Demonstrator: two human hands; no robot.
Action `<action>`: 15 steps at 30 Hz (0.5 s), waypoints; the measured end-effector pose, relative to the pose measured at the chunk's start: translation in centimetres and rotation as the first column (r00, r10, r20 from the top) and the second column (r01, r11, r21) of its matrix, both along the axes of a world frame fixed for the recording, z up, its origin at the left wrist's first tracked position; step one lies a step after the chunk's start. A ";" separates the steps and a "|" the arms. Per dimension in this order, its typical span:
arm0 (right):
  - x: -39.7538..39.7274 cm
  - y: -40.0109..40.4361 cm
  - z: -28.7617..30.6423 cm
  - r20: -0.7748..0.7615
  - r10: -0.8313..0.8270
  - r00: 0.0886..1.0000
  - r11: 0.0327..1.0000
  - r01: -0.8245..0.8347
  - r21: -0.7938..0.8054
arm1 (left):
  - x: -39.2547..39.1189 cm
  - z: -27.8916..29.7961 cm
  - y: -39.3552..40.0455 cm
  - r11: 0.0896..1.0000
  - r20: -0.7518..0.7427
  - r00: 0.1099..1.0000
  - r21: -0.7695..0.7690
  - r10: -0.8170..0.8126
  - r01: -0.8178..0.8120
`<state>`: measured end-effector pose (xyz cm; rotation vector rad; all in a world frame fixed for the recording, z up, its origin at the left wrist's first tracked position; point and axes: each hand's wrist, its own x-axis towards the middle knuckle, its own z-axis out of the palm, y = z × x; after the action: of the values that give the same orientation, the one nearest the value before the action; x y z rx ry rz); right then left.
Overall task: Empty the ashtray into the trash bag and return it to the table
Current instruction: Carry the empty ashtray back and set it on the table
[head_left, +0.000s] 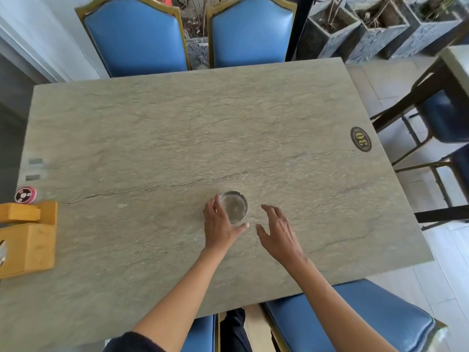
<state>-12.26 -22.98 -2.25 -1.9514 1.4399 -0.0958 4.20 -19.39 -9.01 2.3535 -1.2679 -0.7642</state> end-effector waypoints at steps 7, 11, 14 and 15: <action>1.2 -1.7 -0.4 0.000 0.021 1.000 1.000 -0.021 -0.011 | 1.9 -0.1 -3.6 0.999 0.086 0.995 -0.006 -0.041 0.041; 2.0 -3.0 -0.7 0.014 0.018 1.000 1.000 -0.018 -0.011 | 3.8 0.5 -7.2 1.000 0.045 0.999 -0.001 -0.024 0.024; 2.7 -4.2 -0.7 0.026 0.021 0.999 1.000 -0.021 -0.013 | 5.3 0.5 -10.0 0.999 0.051 0.998 0.013 -0.035 0.035; 2.9 -4.6 -0.7 0.030 0.024 0.999 1.000 -0.023 -0.019 | 5.8 0.4 -10.8 0.999 0.062 0.997 0.019 -0.042 0.041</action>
<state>-9.32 -27.56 -2.98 -1.9734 1.4014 -0.1279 9.96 -30.18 -8.61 2.3891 -1.3448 -0.7222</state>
